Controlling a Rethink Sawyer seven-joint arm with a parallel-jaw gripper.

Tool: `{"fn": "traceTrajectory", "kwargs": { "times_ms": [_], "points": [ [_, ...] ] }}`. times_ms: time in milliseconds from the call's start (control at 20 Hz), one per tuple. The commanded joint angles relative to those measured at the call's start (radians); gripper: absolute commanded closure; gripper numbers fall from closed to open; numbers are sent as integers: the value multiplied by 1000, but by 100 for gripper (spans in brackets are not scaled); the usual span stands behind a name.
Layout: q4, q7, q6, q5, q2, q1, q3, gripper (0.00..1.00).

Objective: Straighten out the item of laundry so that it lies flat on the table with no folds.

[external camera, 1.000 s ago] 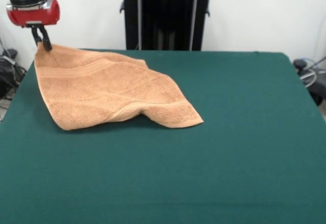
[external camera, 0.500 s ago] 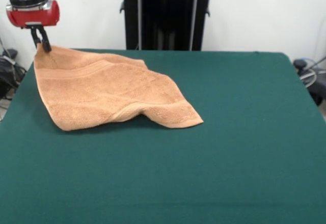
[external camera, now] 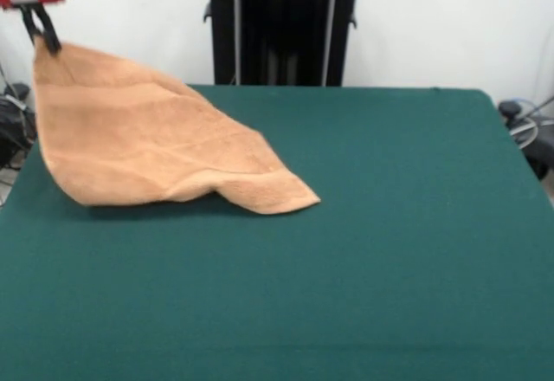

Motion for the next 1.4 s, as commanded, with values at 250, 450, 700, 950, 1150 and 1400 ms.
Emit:
{"fn": "traceTrajectory", "kwargs": {
  "times_ms": [250, 450, 700, 950, 1150, 1400],
  "points": [
    [-15, -338, 270, 107, -199, -26, 146, 100],
    [-15, -364, 312, 143, -263, -32, 151, 100],
    [-17, -388, 351, 183, -332, -30, 147, 100],
    [3, -394, 351, 208, -364, -26, 143, 100],
    [8, -407, 362, 230, -412, -22, 144, 100],
    [-25, -449, 425, 251, -456, -29, 146, 100]
  ]
}}
